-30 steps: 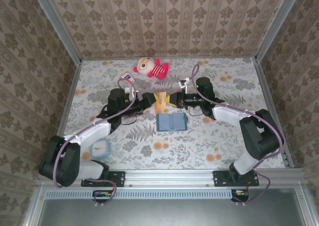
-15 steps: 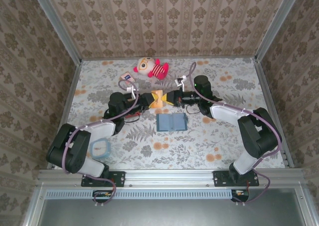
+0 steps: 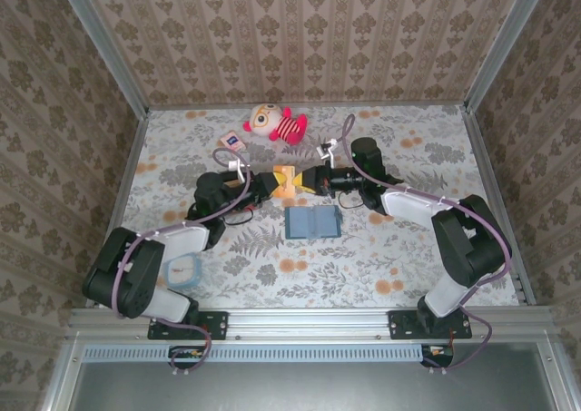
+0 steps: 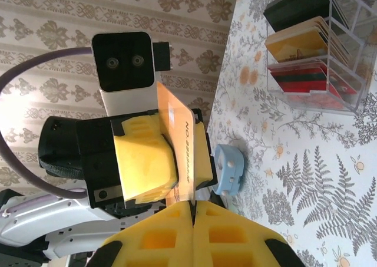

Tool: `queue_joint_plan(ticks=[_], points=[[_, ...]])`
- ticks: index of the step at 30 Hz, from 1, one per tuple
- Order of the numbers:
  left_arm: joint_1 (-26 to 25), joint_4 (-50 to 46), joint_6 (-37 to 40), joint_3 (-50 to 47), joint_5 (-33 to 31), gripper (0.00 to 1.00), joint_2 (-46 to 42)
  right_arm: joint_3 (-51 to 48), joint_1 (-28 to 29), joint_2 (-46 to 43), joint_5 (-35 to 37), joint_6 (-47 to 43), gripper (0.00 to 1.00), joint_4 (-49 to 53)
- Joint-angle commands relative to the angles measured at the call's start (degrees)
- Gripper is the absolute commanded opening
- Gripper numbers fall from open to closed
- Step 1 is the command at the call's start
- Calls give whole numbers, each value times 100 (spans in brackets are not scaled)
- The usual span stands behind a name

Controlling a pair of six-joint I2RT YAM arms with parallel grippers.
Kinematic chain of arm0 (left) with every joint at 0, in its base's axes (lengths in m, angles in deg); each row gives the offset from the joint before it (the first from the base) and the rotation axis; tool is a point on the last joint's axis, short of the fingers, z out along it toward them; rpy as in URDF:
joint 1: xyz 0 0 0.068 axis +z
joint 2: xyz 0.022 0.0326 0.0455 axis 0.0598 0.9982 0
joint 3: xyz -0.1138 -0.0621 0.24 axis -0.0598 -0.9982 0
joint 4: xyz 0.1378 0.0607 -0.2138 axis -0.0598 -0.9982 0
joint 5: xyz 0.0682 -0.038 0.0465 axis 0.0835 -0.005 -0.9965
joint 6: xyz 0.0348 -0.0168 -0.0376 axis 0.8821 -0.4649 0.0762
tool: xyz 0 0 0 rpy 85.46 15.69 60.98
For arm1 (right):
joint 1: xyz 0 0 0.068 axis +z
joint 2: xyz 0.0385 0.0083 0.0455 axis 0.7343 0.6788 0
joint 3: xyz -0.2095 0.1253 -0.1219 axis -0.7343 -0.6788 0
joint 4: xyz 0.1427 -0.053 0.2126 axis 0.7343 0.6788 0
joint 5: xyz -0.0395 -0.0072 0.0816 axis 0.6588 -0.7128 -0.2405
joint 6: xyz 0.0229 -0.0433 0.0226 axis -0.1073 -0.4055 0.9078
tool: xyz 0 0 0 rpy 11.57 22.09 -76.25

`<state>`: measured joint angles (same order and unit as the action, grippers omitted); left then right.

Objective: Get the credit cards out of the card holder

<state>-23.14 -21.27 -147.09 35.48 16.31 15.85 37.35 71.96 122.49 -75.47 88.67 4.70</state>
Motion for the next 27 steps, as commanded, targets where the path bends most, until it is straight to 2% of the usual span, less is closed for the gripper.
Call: queue_joint_plan(ticks=[1, 2, 5, 6, 9, 12, 17, 19, 23, 27], points=[[5, -867, 694, 65, -61, 0, -427, 273, -57, -65, 155, -687, 25, 1096], [3, -1282, 925, 153, -119, 0, -545, 309, -73, -129, 236, -892, 35, 1369], [4, -2612, 1752, 531, -333, 0, -840, 473, -149, -269, 188, -1350, 55, 1861], [5, -3261, 2145, 709, -599, 0, -931, 513, -175, -322, 219, -1514, 61, 2002], [2, -4703, 3362, 1261, -1052, 0, -1092, 628, -294, -462, 401, -1942, 75, 2421], [86, -5899, 4445, 1850, -1502, 0, -1158, 668, -453, -523, 633, -2200, 81, 2777], [251, -7298, 5896, 2837, -2119, 0, -946, 445, -668, -698, 1082, -2227, 94, 2886], [316, -7576, 6372, 3132, -2155, 0, -781, 360, -707, -803, 1282, -2242, 99, 2949], [510, -8002, 7166, 3629, -2351, 0, -379, 321, -705, -972, 1572, -2320, 100, 3222], [695, -8157, 8389, 3926, -2099, 0, -100, 251, -708, -1050, 1677, -2319, 100, 3360]])
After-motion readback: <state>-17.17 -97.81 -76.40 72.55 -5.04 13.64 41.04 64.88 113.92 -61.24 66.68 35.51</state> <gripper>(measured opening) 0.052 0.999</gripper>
